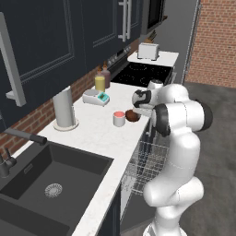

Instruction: Pick up the cup and bowl from the counter, place them in the dishwasher, and close the dishwasher door.

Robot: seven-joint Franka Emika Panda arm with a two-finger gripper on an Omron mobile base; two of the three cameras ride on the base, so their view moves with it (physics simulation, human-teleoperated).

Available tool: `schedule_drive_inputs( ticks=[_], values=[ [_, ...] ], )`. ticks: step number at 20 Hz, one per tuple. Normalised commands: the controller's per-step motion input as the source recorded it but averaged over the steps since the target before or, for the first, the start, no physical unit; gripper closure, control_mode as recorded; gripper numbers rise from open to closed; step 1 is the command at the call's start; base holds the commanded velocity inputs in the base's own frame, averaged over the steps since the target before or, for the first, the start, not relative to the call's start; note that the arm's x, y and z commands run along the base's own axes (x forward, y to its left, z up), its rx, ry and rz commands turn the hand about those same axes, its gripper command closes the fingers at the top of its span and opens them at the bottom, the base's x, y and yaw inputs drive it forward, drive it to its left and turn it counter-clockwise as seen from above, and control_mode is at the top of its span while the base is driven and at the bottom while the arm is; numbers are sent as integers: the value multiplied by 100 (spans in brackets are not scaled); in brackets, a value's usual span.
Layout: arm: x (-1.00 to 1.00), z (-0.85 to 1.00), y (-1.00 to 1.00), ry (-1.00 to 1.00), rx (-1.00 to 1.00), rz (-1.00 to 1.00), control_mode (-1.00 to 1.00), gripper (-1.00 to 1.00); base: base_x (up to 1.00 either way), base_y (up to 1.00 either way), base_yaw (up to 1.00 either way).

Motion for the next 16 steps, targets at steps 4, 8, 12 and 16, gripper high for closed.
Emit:
schedule_drive_inputs(
  ticks=[4,8,12,16],
  values=[
    [45,0,0,0,0,0,-100,-100,0,0,0],
    [44,-2,0,0,0,0,-100,-100,0,0,0],
    [37,-18,0,0,0,0,-100,-100,0,0,0],
    [31,-27,0,0,0,0,-100,-100,0,0,0]
  ],
)
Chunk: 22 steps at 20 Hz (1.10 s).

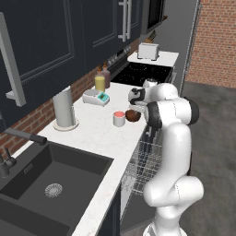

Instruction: Pick up the cup and bowl from the counter, place them in the dishwasher, and close the dishwasher door.

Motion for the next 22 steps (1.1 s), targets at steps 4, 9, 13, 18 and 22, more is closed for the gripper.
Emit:
schedule_drive_inputs(
  ticks=[4,9,13,18,22],
  values=[
    [30,-24,0,0,0,0,-100,-100,0,0,0],
    [34,-12,0,0,0,0,-100,-100,0,0,0],
    [34,-10,0,0,0,0,-100,-100,0,0,0],
    [28,-15,0,0,0,0,-100,-100,0,0,0],
    [18,-20,0,0,0,0,-100,-100,0,0,0]
  ],
)
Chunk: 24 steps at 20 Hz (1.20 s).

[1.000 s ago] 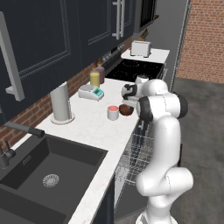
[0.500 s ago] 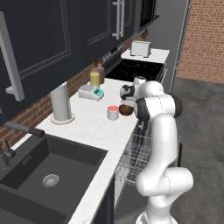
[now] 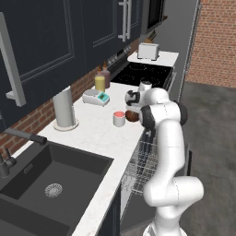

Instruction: Pick up the cup and bowl from the counter, place them in the dishwasher, and close the dishwasher door.

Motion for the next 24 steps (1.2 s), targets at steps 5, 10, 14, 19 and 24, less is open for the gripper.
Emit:
schedule_drive_inputs(
  ticks=[5,10,14,19,24],
  values=[
    [-2,-22,0,4,0,0,-100,100,0,0,0],
    [-3,-11,0,2,0,0,-100,100,0,0,0],
    [-26,0,0,0,0,0,-100,100,0,0,0],
    [-69,0,-16,0,0,-2,-100,100,0,0,0],
    [-96,0,-38,0,0,-1,-100,100,0,0,0]
  ],
)
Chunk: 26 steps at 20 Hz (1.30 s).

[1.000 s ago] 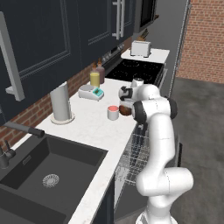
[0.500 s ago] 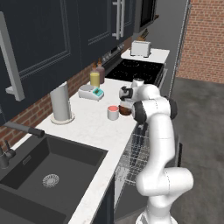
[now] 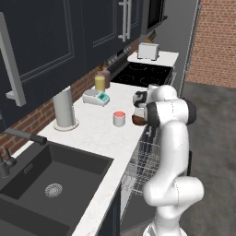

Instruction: Pick up the cup and bowl from the counter, place them in the dishwasher, and close the dishwasher door.

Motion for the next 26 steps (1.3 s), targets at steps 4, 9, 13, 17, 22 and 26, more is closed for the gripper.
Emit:
schedule_drive_inputs(
  ticks=[4,9,13,17,22,26],
  values=[
    [-100,0,-44,-3,0,-1,-100,100,0,0,0],
    [-96,0,-40,-5,0,0,-100,100,0,0,0],
    [-69,0,-30,-1,0,10,-100,100,0,0,0],
    [-46,0,-24,0,0,20,-100,100,0,0,0],
    [-22,0,-14,0,-1,31,-100,100,0,0,0],
    [-9,0,-8,0,0,35,-100,100,0,0,0]
  ],
)
